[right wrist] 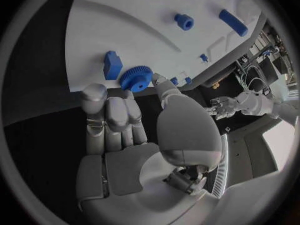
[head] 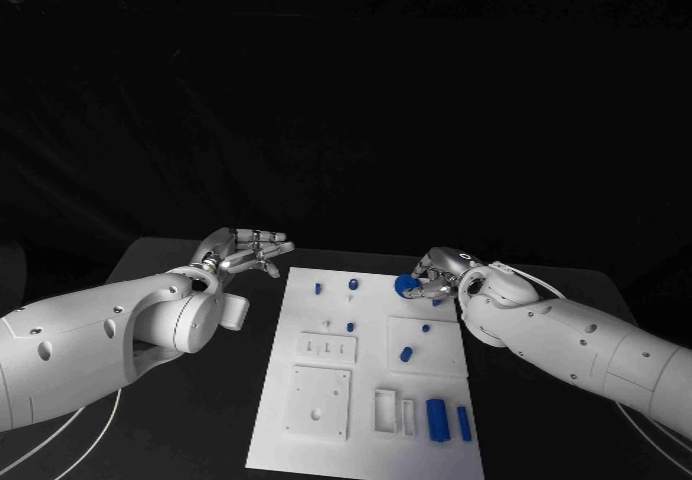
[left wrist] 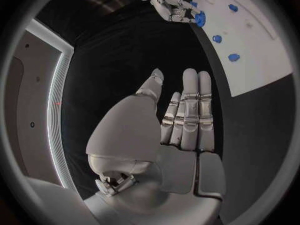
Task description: Assemble the parts on the task board
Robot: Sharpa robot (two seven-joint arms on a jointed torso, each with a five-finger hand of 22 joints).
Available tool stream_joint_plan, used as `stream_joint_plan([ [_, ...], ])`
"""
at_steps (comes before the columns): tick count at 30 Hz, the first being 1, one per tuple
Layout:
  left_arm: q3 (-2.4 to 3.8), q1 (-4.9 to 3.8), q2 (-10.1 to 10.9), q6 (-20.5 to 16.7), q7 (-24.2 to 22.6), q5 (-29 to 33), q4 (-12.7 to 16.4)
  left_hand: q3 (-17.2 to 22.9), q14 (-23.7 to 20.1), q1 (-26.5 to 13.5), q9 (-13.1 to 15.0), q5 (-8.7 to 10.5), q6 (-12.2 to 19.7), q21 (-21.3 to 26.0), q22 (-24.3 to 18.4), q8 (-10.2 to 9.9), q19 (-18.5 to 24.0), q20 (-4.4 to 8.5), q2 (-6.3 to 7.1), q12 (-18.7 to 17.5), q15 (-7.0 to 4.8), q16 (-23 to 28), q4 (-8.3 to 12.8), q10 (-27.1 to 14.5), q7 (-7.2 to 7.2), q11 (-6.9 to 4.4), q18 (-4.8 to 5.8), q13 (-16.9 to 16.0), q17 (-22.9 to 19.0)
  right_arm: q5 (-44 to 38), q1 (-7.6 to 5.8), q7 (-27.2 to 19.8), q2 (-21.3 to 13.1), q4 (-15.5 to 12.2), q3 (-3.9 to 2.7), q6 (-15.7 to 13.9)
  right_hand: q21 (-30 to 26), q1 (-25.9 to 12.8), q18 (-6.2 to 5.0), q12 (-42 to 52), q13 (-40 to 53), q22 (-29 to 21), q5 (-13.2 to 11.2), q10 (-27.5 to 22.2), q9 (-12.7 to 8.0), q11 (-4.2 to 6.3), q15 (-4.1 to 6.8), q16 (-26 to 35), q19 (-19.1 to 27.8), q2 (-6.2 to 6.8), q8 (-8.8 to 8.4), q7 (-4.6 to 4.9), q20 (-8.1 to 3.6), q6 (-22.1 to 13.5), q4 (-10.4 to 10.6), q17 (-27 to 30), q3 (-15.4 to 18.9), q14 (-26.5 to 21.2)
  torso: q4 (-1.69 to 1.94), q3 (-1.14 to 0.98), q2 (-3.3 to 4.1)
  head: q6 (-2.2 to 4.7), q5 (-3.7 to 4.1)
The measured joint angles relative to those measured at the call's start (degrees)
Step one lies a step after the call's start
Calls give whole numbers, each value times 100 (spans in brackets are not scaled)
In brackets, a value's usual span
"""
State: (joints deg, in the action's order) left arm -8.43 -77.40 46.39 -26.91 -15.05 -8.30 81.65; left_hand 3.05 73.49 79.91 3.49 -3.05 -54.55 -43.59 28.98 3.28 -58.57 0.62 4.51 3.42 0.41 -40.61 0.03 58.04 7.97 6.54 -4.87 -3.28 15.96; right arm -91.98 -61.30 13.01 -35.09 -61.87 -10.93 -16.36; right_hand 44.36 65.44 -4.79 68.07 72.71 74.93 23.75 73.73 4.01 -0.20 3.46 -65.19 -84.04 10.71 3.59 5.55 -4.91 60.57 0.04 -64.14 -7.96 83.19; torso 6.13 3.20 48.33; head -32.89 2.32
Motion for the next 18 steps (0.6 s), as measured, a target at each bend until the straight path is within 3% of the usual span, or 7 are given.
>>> stream_joint_plan([
  [4, 0, 0, -3, 2, 6, -4, -6, 0, 0, 0, 0, 0, 0, 0, 5, 0, 0, 0, 0, 0, 0, 0, 0, 0, 0, 0, 0, 0, 0, 9, -6, 19, 21, 4, -1, 8, 22, 38, 0, 17, 14, 0, -101, 0, 8, 1, 0, -3, 0, -25, 0, -10, 0, 37, 31, -5, 24, 0, -1, 0, 0, 12, 3],
  [9, 0, 0, -15, 5, 12, -7, -16, 0, 0, 0, 0, 0, 0, 0, 5, 0, 0, 0, 0, 0, 0, -2, 0, 0, 0, 0, 0, 0, 0, -74, -13, 68, 80, 7, -1, 8, 57, 162, 1, 73, 59, 0, -429, 72, 20, 31, 0, -26, 0, 39, 1, -29, 0, 179, 52, -21, -147, 0, -2, 0, 0, 19, 7],
  [18, 0, 0, -38, 14, 21, -11, -43, 0, 0, 0, 0, 0, 0, 0, 12, 0, 0, 0, 0, 0, 0, -21, 0, 0, 0, 0, 0, 0, 0, -375, -19, 248, 179, 25, 2, -57, 124, 311, -1, 239, 218, -1, -829, 233, 194, 109, 44, -38, 0, 113, 1, -184, 0, 704, -15, -37, -457, 43, -2, -1, 1, 18, 22],
])
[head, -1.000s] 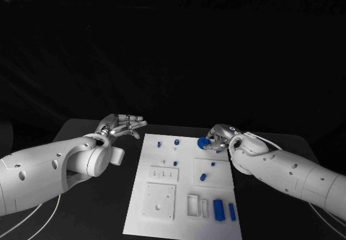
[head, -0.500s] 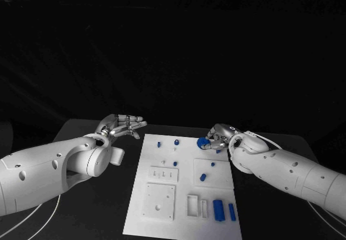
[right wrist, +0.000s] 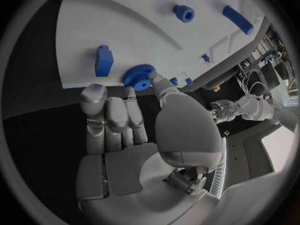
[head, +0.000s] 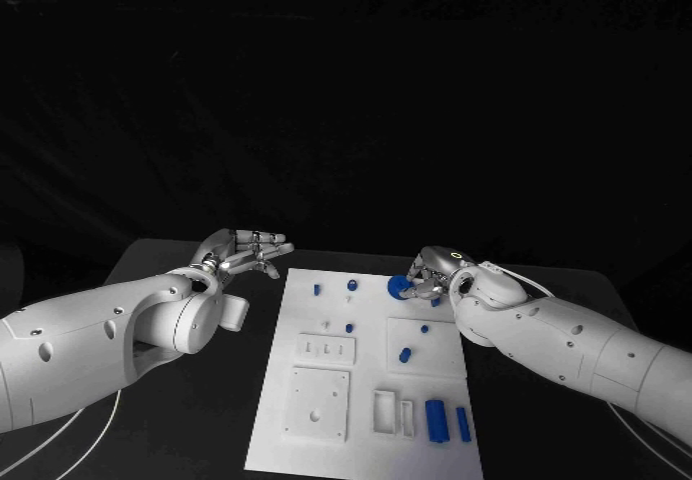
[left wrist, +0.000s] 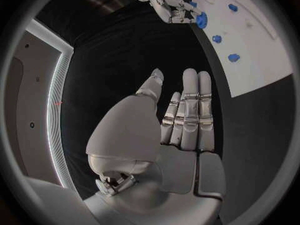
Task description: Assemble the parts on the task board
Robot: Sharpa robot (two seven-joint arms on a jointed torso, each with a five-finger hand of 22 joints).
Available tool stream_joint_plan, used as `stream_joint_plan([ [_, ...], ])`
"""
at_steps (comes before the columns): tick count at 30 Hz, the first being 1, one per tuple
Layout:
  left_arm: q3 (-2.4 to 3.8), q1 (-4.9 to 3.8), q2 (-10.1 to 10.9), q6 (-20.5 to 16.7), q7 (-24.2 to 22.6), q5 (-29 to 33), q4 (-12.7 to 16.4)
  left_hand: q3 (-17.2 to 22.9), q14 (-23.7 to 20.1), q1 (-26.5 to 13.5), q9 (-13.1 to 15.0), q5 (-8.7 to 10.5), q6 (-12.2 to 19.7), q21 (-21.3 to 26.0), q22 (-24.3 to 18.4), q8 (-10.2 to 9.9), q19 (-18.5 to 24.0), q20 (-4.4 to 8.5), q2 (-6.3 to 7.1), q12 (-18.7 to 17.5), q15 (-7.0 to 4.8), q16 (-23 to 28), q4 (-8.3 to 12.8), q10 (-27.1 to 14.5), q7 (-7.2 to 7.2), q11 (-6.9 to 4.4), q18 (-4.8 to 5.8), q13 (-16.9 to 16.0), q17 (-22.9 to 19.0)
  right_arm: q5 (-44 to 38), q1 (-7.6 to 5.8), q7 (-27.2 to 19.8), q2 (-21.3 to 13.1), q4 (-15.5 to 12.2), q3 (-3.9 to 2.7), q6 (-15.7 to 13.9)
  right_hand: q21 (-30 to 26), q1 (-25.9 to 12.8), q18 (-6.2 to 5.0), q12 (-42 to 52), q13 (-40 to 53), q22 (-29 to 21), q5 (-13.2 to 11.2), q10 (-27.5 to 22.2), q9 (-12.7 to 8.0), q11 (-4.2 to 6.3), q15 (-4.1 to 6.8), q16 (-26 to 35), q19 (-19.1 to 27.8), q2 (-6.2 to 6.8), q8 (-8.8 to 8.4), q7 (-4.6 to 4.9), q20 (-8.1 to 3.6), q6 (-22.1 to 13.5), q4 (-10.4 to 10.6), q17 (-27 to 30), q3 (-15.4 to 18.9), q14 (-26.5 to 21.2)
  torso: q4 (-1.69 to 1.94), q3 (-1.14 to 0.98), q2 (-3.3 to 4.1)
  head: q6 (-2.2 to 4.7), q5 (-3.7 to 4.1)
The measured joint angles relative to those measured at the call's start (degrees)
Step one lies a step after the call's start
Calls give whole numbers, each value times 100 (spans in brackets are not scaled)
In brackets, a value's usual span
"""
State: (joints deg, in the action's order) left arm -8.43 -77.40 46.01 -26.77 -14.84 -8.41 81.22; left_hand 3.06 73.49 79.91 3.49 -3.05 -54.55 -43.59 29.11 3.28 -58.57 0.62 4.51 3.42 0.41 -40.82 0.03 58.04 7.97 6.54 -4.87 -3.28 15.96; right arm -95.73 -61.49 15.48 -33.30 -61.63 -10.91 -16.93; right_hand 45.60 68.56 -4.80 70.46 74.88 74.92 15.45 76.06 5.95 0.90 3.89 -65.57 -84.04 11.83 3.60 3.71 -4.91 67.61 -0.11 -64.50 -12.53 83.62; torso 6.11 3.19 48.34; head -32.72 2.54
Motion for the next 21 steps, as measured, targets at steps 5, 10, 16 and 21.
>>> stream_joint_plan([
  [5, 0, 0, 0, 7, 5, 0, -3, 0, 0, 0, 0, 0, 0, 0, 0, 0, 0, 0, 0, 0, 0, 0, 0, 0, 0, 0, 0, 0, 0, -200, 2, 118, 51, -17, 2, -84, 32, 0, 0, 7, 7, 0, -126, 55, 105, 55, 2, 0, 2, 0, 0, -97, -40, 213, 20, 0, -79, 2, 2, 0, 2, -1, 9],
  [10, -1, 0, 1, 16, 12, -1, -7, 0, 0, 0, 0, 0, 0, 0, -1, 0, 0, 0, 0, 0, 0, 0, 0, 0, 0, 0, 0, 0, 0, -390, 2, 240, 102, -40, 5, -177, 65, 0, 85, 27, 7, 0, -192, 70, 170, 58, 21, 0, -1, 0, 0, -96, -43, 251, 67, 1, -126, 21, 9, -1, 4, -7, 13],
  [16, -1, 0, 1, 24, 23, -2, -11, 0, 0, 0, 0, 0, 0, 0, -1, 0, 0, 0, 0, 0, 0, 0, 0, 0, 0, 0, 0, 0, 5, -551, 2, 373, 136, -70, 10, -277, 66, -77, 86, -7, 7, 0, -247, 85, 200, 44, 21, 0, 0, 77, 0, -78, -43, 234, 187, 28, -84, 21, 8, -1, 4, -12, 8],
  [21, -1, 0, 1, 28, 32, -3, -15, 0, 0, 0, 0, 0, 16, 0, 4, 0, 0, 0, 0, 0, 0, 0, 0, 0, -16, 0, 0, 0, 5, -656, 2, 465, 135, -99, 12, -356, -7, -206, 86, -116, -4, -1, -420, -1, 199, 2, 21, 24, 0, 210, 0, 9, -42, -104, 249, 54, -21, 21, 7, -1, 3, -15, 5],
])
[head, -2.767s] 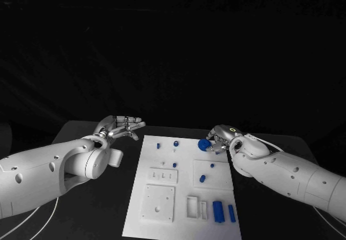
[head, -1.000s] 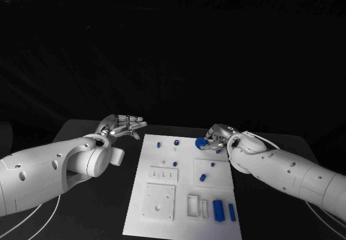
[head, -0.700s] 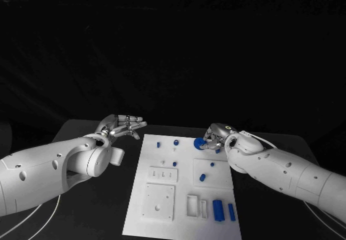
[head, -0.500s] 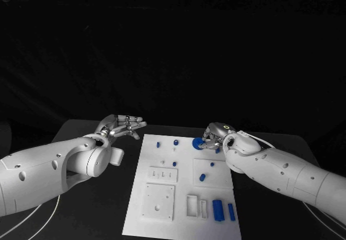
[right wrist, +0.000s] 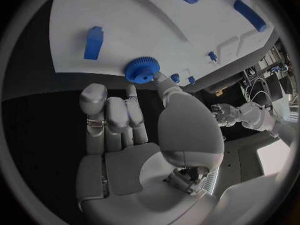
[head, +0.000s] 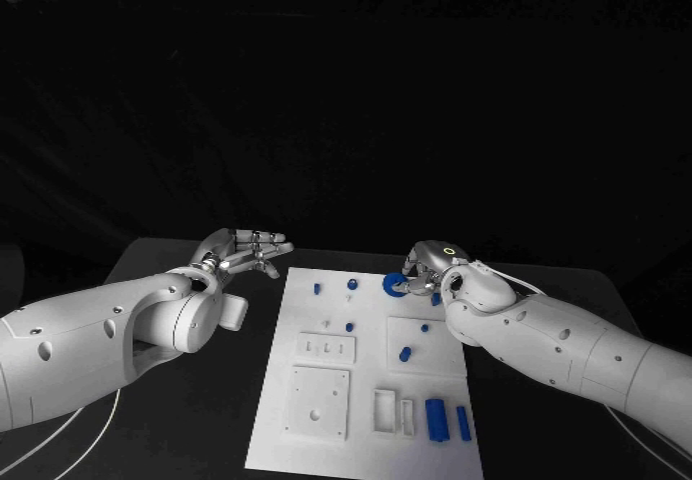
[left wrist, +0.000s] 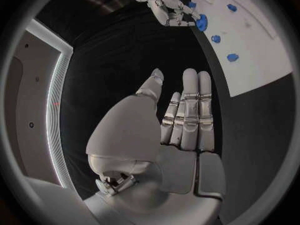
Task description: Assemble the parts on the task board
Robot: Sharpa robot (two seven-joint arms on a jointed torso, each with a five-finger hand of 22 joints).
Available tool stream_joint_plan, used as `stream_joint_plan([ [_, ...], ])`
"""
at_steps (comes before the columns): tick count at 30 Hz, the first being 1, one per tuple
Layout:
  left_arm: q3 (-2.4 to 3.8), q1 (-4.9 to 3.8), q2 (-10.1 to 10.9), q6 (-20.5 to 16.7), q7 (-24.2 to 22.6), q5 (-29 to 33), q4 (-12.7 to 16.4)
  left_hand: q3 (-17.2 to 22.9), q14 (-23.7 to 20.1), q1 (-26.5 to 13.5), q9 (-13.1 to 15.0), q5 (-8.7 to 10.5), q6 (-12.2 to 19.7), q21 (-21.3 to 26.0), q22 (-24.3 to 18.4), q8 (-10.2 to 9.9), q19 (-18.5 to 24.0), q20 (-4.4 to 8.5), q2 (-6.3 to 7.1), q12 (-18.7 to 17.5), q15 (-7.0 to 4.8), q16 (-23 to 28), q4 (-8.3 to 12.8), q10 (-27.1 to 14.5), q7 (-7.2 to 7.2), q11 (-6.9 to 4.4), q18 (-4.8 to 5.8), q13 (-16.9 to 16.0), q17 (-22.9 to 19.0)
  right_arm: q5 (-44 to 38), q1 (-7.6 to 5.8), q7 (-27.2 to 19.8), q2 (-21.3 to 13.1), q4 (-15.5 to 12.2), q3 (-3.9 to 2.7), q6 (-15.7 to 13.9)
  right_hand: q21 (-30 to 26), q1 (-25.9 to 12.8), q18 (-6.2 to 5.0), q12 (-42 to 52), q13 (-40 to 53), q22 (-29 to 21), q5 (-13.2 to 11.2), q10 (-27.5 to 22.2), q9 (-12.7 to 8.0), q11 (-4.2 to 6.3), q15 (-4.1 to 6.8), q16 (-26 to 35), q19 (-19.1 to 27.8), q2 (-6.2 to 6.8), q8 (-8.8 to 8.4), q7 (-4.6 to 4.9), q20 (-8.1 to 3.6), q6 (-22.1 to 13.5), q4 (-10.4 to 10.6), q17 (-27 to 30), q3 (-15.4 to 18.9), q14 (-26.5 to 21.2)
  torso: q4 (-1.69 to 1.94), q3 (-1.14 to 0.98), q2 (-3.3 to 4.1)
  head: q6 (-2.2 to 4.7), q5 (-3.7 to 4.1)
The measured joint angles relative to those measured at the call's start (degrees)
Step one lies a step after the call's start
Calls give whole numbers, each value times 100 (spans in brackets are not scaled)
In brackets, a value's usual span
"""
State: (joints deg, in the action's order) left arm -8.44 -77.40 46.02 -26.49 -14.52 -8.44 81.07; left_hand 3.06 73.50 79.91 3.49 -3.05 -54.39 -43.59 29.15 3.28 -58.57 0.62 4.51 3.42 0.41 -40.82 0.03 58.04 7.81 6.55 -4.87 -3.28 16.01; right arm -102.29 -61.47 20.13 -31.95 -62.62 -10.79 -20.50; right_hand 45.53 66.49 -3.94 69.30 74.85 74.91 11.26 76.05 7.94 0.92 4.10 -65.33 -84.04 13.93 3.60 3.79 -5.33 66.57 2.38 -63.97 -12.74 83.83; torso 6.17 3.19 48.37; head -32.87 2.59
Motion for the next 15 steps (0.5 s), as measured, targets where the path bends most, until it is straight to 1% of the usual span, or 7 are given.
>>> stream_joint_plan([
  [3, 0, 0, 0, 2, 4, 0, -2, 0, 0, 0, 0, 0, 0, 0, 0, 0, 0, 0, 0, 0, 0, 0, 0, 0, 0, 0, 0, 0, 0, -45, 0, 38, -6, -18, 0, -43, -18, -6, 0, -35, -28, 0, -61, -30, 5, -30, 0, 0, 0, 48, 0, 46, 0, -167, 0, 0, 0, 0, -3, 0, -1, 1, -1],
  [5, 0, 0, 1, 3, 6, 0, -3, 0, 0, 0, 0, 0, 0, 0, 0, 0, 0, 0, 0, 0, 0, 0, 0, 0, 0, 0, 0, 0, 0, -62, 0, 51, -6, -25, 0, -62, -23, -6, 1, -38, -39, 0, -83, -30, 11, -30, 0, 0, 0, 48, 0, 71, 0, -191, 0, 0, 0, 0, -3, 0, -1, 2, -1],
  [6, 0, 0, 1, 4, 7, -1, -3, 0, 0, 0, 0, 0, 0, 0, 0, 0, 0, 0, 0, 0, 0, 0, 0, 0, 0, 0, 0, 0, 0, -70, 0, 58, -7, -30, 1, -73, -28, -6, 0, -68, -52, 0, -83, -51, 11, -51, 0, 0, 0, 48, 0, 78, 0, -241, 0, 0, 0, 0, -4, 1, -1, 2, -1],
  [10, 0, 0, 0, 7, 11, -1, -8, 0, 0, 0, 0, 0, 0, 0, -1, 0, 0, 0, 0, 0, 0, 0, 0, 0, 0, 0, 0, 0, 0, -97, 1, 75, -5, -36, 1, -104, -28, -6, 0, -79, -67, 0, -127, -61, 26, -61, 0, 22, 0, 48, 0, 78, 0, -279, -2, 0, -2, 0, -4, 3, -1, 8, -1],
  [13, 0, 0, -5, 10, 14, -1, -12, 0, 0, 0, 0, 0, 0, 0, -1, 0, 0, 0, 0, 0, 0, 0, 0, 0, 0, 0, 0, 0, 0, -103, 1, 77, 9, -25, 5, -108, -28, -6, 0, -79, -70, 0, -182, -60, 47, -61, 0, 22, 0, 48, 0, 78, 0, -279, -73, -5, -90, 0, -3, 3, -1, 16, 4],
  [15, 0, 0, -8, 11, 15, -1, -15, 0, 0, 0, 0, 0, 0, 0, -1, 0, 0, 0, 0, 0, 0, 0, 0, 0, 0, 0, 0, 0, 0, -104, 1, 77, 19, -9, 14, -107, -28, -6, 0, -79, -70, 0, -198, -61, 48, -61, 0, 22, 0, 48, 0, 78, 0, -278, -82, -13, -114, 0, -1, 5, -2, 18, 8],
])
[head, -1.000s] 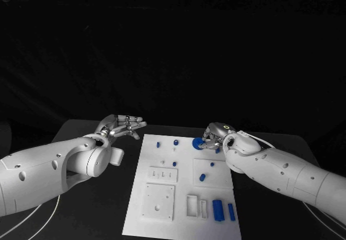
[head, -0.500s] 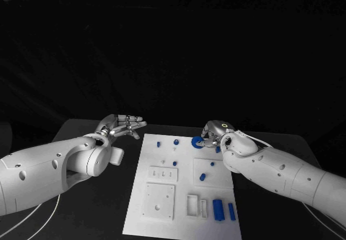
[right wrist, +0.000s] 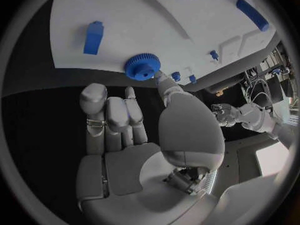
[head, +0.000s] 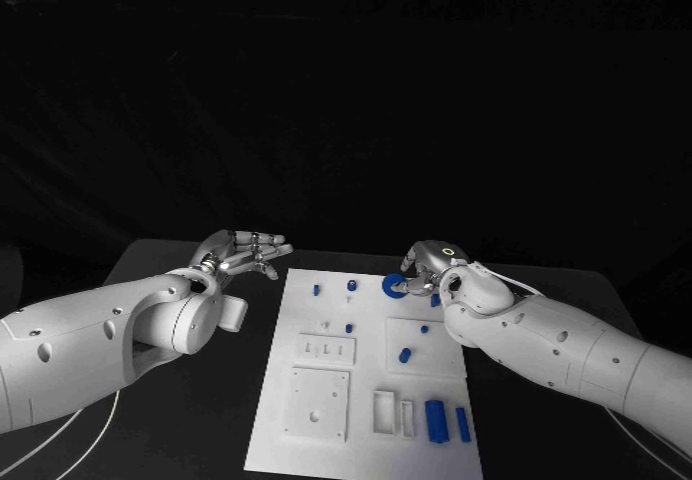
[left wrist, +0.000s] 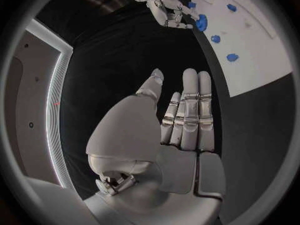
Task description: Assemble the parts on the task board
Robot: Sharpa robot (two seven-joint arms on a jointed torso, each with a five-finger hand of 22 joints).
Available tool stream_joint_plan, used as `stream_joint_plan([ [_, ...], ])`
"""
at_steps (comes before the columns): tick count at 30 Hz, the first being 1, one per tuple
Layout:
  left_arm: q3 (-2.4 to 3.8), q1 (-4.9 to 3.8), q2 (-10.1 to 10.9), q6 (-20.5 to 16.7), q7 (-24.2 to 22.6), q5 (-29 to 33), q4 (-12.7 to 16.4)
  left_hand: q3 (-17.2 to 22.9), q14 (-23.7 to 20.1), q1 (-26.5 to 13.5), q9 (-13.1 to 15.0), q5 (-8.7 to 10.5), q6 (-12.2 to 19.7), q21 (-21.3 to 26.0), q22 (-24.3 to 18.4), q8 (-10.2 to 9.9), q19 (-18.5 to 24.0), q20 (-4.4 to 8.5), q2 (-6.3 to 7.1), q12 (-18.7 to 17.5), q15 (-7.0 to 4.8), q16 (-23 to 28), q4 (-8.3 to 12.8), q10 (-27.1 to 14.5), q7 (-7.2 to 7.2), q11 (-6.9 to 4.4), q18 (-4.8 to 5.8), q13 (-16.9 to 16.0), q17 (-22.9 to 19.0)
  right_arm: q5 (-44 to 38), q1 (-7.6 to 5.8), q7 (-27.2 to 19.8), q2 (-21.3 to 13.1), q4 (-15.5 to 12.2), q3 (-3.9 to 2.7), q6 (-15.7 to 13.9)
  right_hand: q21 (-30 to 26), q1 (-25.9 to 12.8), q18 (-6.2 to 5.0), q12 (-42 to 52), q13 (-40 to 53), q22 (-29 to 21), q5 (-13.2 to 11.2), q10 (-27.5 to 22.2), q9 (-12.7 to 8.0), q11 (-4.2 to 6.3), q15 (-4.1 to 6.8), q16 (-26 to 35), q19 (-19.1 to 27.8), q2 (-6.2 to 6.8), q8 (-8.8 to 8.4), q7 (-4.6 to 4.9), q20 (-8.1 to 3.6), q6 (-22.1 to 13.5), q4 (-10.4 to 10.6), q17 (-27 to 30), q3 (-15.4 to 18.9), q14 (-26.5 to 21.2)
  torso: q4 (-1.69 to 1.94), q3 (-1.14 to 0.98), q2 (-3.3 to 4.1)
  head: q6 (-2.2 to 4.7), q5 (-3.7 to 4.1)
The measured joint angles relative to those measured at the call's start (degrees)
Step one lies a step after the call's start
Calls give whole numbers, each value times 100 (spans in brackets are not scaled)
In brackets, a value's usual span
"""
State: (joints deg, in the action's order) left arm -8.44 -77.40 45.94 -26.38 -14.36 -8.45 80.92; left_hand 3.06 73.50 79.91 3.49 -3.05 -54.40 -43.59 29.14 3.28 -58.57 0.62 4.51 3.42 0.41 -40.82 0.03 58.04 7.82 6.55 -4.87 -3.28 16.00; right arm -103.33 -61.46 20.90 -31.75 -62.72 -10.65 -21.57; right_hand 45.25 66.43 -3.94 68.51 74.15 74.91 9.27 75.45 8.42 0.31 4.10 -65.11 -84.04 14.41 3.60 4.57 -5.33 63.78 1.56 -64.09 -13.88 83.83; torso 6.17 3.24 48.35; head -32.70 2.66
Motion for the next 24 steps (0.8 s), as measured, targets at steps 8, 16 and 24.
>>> stream_joint_plan([
  [8, 0, 0, -16, 5, 4, 0, -9, 0, 0, 0, 0, 0, 0, 0, -1, 0, 0, 0, 0, 0, 0, 0, 0, 0, 0, 0, 0, 0, -1, 8, 1, -15, 68, 97, 65, 38, 0, 0, 0, 0, 0, 0, 0, 0, 6, 0, 0, 0, 0, 0, 0, 0, 0, 0, -22, -22, -70, 0, 2, 1, 1, 1, 8],
  [16, 0, 0, -27, 12, 9, 0, -18, 0, 0, 0, 0, 0, 0, 0, 7, 0, 0, 0, 0, 0, 0, 0, 0, 0, 0, 0, 0, 0, -1, 28, 5, -53, 150, 201, 101, 97, 0, 0, 0, 0, 0, 0, 27, 0, 5, 0, 0, 0, 0, 0, 0, 0, 0, 0, -62, -30, -110, 0, 7, 1, 7, -12, 13],
  [24, 0, 0, -38, 18, 13, -1, -26, 0, 0, 0, 0, 0, 1, 0, 7, 0, 0, 0, 0, 0, 0, 0, 0, 0, 2, 0, 0, 0, -1, 65, -3, -114, 208, 263, 106, 99, 0, 46, 0, 0, 11, 0, 298, 0, -9, 0, 0, 0, 0, -46, -1, -24, 0, 36, -112, -40, -231, 0, 4, 2, 8, -22, 3],
])
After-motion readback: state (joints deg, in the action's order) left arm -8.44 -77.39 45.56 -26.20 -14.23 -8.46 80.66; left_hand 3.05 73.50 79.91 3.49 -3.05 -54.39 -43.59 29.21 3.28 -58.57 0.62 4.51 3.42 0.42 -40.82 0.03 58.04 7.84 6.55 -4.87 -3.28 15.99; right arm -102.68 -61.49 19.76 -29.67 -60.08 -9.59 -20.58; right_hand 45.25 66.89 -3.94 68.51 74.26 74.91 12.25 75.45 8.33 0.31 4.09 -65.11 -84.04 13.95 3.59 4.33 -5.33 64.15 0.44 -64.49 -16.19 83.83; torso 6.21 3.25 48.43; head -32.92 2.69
